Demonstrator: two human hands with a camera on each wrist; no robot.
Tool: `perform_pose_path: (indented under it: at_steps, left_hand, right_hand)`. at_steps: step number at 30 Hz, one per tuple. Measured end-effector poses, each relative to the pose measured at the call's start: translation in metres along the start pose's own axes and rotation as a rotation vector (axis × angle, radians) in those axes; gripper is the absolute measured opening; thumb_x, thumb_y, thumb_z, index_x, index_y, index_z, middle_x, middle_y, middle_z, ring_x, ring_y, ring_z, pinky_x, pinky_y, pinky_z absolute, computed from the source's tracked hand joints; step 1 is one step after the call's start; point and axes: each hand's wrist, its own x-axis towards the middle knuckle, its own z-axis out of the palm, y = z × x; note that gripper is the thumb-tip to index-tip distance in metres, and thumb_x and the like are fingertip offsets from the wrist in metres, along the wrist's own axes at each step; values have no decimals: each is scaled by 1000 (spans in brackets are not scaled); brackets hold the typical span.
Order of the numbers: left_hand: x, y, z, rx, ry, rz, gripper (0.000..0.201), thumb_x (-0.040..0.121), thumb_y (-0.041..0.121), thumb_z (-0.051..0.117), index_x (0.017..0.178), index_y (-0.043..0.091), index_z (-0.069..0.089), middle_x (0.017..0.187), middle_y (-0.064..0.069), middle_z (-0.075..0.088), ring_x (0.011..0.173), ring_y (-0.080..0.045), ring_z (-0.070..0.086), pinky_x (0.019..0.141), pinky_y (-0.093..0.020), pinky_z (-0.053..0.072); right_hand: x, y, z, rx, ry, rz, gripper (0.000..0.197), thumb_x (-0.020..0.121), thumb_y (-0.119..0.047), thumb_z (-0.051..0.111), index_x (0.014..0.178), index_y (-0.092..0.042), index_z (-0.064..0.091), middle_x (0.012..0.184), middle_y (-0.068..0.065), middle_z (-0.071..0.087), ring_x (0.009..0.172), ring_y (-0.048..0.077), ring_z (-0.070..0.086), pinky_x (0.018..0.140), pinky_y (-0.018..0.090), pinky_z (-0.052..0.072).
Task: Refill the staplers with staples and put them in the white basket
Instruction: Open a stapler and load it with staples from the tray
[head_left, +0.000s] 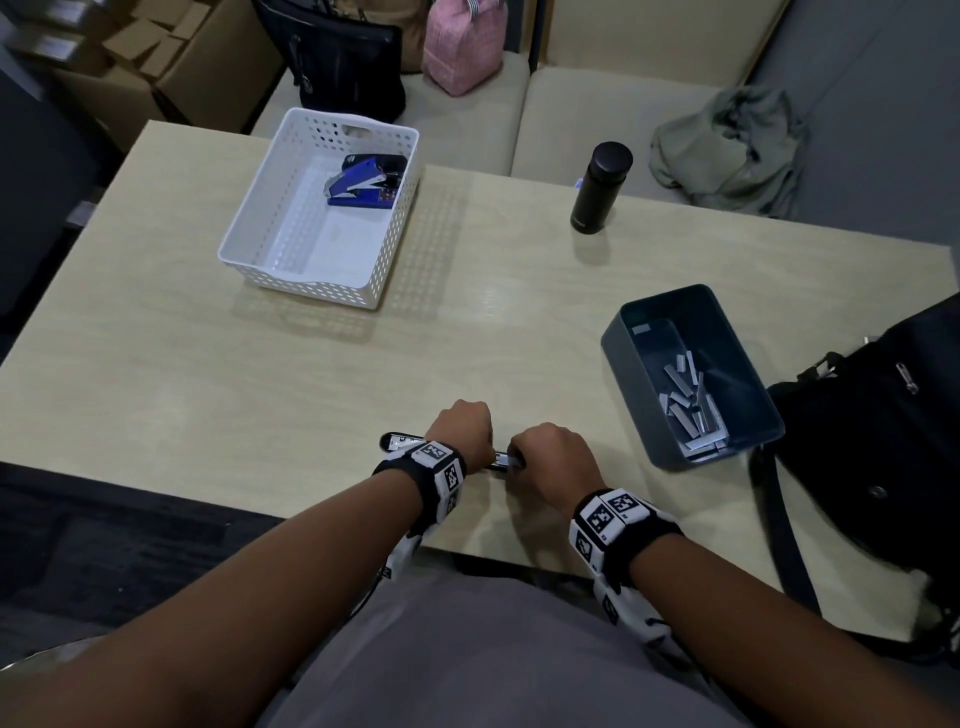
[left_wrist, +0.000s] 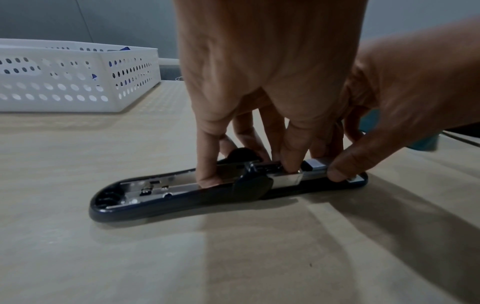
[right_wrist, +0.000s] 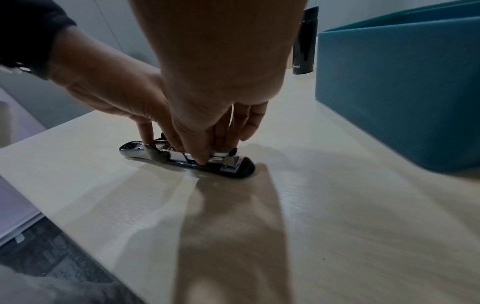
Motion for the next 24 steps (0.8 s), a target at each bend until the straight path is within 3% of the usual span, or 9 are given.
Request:
perform_pose_path:
  at_steps: [12, 17, 20, 22, 24]
  left_hand:
    - [5, 0, -1, 23, -10, 5, 25, 77, 25, 73, 93, 7, 72, 96, -17, 68, 89, -35, 67, 76, -35, 56]
    - [4, -4, -4, 39, -34, 32, 30, 73, 36, 78, 88, 10, 75, 88, -15, 70, 84, -31, 69, 67, -31, 53]
    - [1, -19, -12, 52, -90, 115, 29, 66, 40, 85, 85, 19, 78, 82, -4, 73, 81, -22, 68, 63, -30, 51]
    - [-3, -35, -18, 195, -70, 174, 38, 62, 41, 86, 94, 24, 73, 92, 2, 67, 92, -18, 62, 69, -32, 49]
    - [-7, -55, -23, 412, -20, 244, 43, 68, 39, 81, 106, 26, 65, 107, 2, 61, 103, -20, 56, 75, -34, 46]
  right_hand:
    - [3, 4, 1, -12, -44, -27, 23, 84, -12, 54, 99, -11, 72, 99, 14, 69, 92, 36, 63, 75, 36, 48]
    - [4, 8, 3, 53, -28, -21, 19, 81, -15, 57, 93, -12, 72, 93, 12, 68, 88, 34, 64, 70, 35, 46]
    - [3, 11, 3, 94, -4, -24, 15, 81, -24, 62, 91, -16, 71, 92, 7, 68, 87, 30, 64, 66, 32, 43]
    - [2, 13, 3, 123, 19, -16, 14, 80, -29, 64, 90, -20, 69, 93, 3, 67, 87, 26, 63, 69, 34, 46]
    - [2, 17, 2, 139, 29, 0, 12, 80, -28, 65, 90, -21, 67, 94, 2, 66, 88, 25, 62, 71, 34, 46]
